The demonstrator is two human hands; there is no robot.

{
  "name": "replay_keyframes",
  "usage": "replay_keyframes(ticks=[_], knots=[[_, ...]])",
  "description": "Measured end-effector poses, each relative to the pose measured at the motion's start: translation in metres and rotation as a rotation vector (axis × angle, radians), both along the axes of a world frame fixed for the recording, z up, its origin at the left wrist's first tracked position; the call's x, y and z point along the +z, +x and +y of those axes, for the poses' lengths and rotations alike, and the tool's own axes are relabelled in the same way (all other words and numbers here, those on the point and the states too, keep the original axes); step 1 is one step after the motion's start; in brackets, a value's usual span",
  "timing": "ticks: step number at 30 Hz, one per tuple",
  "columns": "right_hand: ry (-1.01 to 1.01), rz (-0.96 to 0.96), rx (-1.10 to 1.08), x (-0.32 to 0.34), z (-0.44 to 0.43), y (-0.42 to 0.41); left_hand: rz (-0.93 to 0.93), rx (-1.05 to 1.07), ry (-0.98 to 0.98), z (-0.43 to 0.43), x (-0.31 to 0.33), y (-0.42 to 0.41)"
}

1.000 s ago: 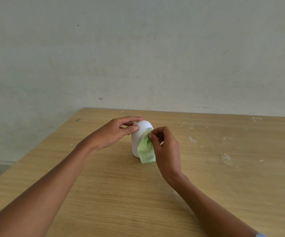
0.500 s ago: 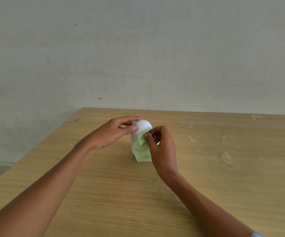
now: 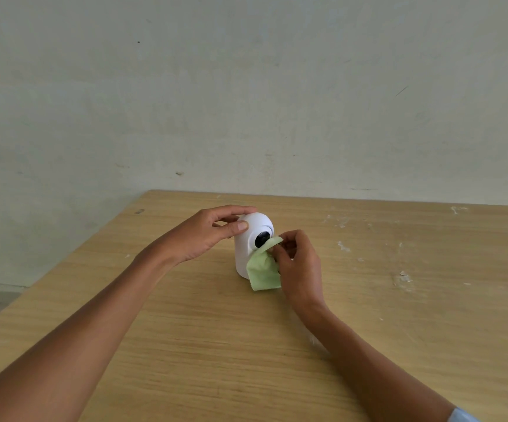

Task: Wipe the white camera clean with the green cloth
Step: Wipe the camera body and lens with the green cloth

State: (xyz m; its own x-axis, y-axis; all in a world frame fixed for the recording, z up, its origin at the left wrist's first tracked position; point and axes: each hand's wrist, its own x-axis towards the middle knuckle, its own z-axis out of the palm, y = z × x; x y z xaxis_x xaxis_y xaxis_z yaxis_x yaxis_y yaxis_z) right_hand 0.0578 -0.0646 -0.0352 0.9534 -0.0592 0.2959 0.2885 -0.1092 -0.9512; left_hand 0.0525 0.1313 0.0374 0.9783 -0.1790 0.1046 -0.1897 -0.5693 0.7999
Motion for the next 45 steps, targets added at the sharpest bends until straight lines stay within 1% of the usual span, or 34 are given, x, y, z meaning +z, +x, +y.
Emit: replay_keyframes(ticks=[2, 4, 7, 9, 13, 17, 20, 24, 30, 33, 37, 41, 45], knots=[[0.035, 0.007, -0.021, 0.003, 0.0, 0.003, 0.002, 0.001, -0.003, 0.0, 0.001, 0.0], [0.042, -0.025, -0.022, 0.007, 0.003, 0.003, 0.002, 0.002, 0.001, 0.0, 0.001, 0.0], [0.004, -0.093, 0.006, 0.009, 0.008, -0.002, 0.001, 0.004, -0.007, 0.0, 0.0, 0.0], [-0.018, -0.103, 0.031, 0.006, 0.009, -0.005, 0.003, 0.004, -0.007, 0.0, 0.0, 0.0], [-0.028, -0.065, 0.02, 0.003, 0.004, -0.004, -0.001, 0.012, 0.004, -0.001, 0.001, -0.001], [0.057, 0.003, 0.01, 0.01, 0.002, -0.001, 0.004, 0.038, 0.011, -0.001, -0.001, 0.001], [0.01, -0.039, 0.041, 0.009, 0.005, -0.005, -0.026, 0.073, 0.009, -0.005, -0.001, 0.001], [-0.068, -0.03, 0.054, 0.001, 0.002, -0.007, -0.036, 0.09, 0.023, -0.009, 0.002, 0.0], [-0.026, -0.033, 0.014, 0.004, -0.011, -0.007, 0.016, 0.033, 0.04, -0.007, 0.007, 0.003], [-0.04, -0.072, 0.0, 0.005, -0.009, -0.009, 0.042, 0.01, 0.037, -0.005, 0.01, 0.007], [-0.046, -0.12, 0.0, 0.008, 0.0, -0.012, 0.078, 0.056, 0.052, -0.004, 0.011, 0.009], [-0.13, -0.155, -0.002, 0.005, 0.003, -0.013, 0.062, 0.042, 0.072, -0.005, 0.012, 0.007], [-0.104, -0.101, 0.02, 0.004, -0.008, -0.017, 0.03, 0.04, 0.137, -0.005, 0.015, 0.006]])
